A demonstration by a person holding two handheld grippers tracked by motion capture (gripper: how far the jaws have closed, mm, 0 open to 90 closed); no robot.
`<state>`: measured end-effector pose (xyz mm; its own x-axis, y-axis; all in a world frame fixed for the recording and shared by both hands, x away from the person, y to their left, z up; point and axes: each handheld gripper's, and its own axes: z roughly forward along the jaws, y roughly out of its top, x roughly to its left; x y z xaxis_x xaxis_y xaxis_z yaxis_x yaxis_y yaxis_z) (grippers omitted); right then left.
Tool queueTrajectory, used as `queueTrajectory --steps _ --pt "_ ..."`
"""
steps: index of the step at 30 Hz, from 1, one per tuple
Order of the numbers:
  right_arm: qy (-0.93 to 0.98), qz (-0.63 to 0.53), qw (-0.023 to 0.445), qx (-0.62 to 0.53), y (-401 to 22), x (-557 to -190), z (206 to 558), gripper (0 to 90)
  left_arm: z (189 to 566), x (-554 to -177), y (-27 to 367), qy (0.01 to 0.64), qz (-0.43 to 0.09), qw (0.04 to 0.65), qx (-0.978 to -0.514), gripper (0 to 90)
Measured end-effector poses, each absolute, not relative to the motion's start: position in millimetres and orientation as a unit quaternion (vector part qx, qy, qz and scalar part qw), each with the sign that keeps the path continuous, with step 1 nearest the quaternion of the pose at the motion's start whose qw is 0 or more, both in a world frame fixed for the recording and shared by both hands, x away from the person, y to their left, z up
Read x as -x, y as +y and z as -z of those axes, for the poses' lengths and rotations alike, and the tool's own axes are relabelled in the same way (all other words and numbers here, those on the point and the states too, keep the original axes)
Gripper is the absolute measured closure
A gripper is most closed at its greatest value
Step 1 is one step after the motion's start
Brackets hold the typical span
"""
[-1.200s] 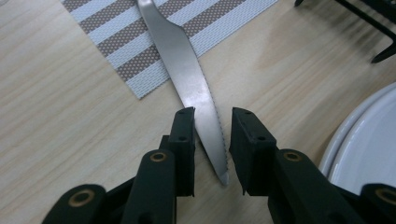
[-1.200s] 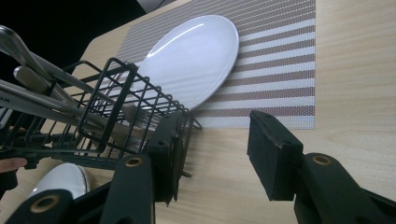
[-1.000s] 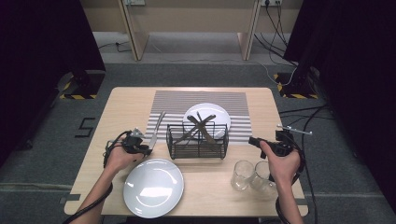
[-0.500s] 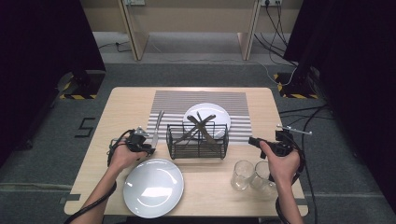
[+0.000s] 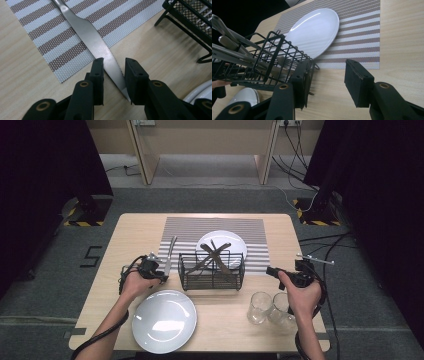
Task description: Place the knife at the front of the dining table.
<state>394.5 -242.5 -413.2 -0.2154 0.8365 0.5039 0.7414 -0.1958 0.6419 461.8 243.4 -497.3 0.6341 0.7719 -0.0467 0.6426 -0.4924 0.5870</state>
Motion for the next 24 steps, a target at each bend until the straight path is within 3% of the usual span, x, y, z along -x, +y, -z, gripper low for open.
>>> queueTrajectory --steps 24 --pt "0.632 -0.456 0.053 -0.624 -244 -395 414 55.5 495 -486 236 0.417 -0.096 0.281 -0.859 68.2"
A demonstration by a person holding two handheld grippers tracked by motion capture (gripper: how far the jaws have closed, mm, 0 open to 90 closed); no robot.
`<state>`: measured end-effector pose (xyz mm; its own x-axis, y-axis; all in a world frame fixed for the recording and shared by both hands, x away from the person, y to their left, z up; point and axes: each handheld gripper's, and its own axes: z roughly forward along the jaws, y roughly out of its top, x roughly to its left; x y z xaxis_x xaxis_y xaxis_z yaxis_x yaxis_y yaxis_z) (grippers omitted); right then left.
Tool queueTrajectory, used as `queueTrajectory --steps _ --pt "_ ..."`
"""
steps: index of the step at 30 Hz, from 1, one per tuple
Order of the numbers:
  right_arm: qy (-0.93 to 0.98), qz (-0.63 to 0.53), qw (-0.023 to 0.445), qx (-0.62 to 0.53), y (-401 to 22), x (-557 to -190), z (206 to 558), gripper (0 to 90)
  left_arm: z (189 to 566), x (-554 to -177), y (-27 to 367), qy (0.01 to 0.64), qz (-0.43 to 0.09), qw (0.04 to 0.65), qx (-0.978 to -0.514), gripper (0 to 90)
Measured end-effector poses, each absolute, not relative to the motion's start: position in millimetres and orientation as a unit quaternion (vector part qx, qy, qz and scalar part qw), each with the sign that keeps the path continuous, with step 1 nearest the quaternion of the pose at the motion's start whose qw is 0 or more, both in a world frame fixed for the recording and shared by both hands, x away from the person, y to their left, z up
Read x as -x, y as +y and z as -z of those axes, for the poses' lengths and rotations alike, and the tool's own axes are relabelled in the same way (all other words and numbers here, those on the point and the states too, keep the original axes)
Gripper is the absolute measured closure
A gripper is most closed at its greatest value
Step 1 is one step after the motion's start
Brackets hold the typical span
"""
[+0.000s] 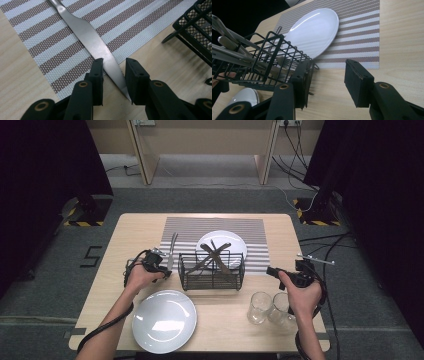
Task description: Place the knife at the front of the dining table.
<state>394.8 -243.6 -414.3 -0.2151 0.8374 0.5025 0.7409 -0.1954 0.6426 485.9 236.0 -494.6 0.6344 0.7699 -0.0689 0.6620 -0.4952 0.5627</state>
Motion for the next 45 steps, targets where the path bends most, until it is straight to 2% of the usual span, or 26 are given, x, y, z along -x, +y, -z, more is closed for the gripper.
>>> queueTrajectory --steps 45 --pt "0.631 -0.458 0.055 -0.624 -245 -394 414 55.5 493 -518 226 0.435 -0.101 0.279 -0.85 68.8"
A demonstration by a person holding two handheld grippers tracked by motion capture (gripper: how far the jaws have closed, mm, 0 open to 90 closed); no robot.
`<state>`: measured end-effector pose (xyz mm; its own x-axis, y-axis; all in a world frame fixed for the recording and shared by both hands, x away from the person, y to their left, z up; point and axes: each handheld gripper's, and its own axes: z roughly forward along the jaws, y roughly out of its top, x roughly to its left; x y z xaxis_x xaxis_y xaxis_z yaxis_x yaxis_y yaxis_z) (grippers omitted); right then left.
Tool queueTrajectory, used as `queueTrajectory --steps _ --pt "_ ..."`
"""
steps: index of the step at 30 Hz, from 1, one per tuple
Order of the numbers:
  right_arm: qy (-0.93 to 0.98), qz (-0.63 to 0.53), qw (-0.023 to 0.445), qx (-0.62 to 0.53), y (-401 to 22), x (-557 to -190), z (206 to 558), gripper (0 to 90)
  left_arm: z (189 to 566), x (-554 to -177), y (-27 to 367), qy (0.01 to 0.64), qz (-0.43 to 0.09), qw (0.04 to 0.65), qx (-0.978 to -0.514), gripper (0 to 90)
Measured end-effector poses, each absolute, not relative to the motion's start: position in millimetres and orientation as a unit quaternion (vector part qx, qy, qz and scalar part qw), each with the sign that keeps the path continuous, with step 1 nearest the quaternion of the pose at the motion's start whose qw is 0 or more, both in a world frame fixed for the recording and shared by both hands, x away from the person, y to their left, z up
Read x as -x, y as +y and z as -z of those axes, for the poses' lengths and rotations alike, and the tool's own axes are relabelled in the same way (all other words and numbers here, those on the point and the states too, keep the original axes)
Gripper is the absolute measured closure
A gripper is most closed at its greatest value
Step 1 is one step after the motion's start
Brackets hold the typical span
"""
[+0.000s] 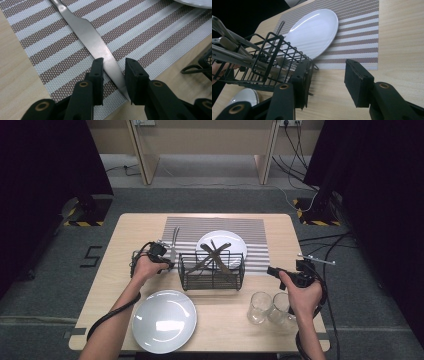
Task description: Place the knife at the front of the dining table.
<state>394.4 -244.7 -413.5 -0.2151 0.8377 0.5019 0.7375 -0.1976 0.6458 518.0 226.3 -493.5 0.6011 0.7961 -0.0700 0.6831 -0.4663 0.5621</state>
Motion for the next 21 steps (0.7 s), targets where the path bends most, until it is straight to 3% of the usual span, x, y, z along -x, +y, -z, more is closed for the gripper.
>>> queueTrajectory --steps 5,6,13,17,21 --pt "0.633 -0.456 0.055 -0.623 -243 -394 413 55.0 494 -517 226 0.428 -0.105 0.288 -0.851 64.0" --pt "0.635 -0.456 0.055 -0.622 -242 -394 413 54.6 493 -515 226 0.42 -0.113 0.295 -0.851 58.1" --pt "0.642 -0.459 0.06 -0.611 -236 -395 410 53.4 489 -508 228 0.417 -0.131 0.31 -0.844 44.5" --pt "0.647 -0.465 0.067 -0.6 -231 -395 406 52.9 484 -501 228 0.42 -0.14 0.315 -0.839 30.0" --pt "0.651 -0.472 0.074 -0.589 -225 -395 401 52.3 479 -491 231 0.418 -0.154 0.318 -0.837 26.0"
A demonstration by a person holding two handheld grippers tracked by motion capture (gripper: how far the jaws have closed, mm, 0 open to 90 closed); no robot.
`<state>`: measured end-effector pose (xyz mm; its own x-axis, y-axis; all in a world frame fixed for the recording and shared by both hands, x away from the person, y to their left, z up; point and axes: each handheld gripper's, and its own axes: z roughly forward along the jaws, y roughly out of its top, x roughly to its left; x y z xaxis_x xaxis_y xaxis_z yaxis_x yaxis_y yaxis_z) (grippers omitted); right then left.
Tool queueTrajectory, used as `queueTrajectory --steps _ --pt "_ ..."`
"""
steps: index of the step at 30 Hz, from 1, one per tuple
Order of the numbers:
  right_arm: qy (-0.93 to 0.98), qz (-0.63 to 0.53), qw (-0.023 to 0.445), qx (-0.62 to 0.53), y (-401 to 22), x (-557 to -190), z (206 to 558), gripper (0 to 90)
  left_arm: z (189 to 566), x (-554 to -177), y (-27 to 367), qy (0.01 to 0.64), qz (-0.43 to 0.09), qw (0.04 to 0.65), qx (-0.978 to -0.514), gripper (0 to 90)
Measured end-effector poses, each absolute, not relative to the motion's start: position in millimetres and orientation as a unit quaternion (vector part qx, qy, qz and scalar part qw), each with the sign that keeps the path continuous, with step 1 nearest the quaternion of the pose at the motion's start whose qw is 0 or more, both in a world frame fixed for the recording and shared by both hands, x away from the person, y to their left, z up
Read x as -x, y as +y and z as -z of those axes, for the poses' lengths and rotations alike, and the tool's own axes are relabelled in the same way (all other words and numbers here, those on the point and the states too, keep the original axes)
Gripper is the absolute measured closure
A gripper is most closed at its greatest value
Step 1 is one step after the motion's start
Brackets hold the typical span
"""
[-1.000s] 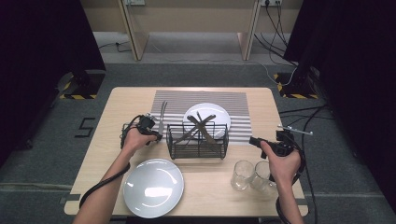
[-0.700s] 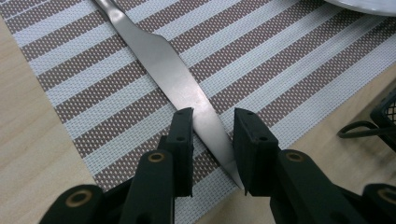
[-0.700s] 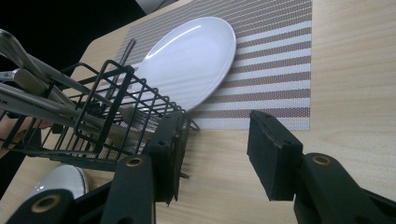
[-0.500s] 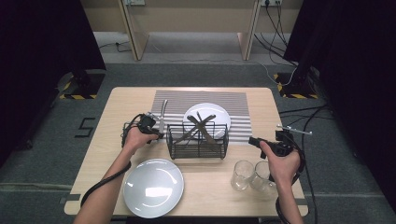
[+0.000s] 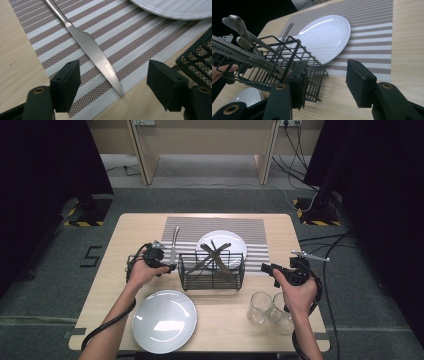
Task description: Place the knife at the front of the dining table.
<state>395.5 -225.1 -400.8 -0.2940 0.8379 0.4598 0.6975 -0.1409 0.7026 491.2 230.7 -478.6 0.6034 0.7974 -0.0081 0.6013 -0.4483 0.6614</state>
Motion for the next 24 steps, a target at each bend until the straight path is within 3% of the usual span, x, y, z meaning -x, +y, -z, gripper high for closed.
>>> queueTrajectory --steps 24 --pt "0.676 -0.484 0.08 -0.549 -194 -407 384 51.7 454 -455 256 0.419 -0.189 0.371 -0.807 26.1"
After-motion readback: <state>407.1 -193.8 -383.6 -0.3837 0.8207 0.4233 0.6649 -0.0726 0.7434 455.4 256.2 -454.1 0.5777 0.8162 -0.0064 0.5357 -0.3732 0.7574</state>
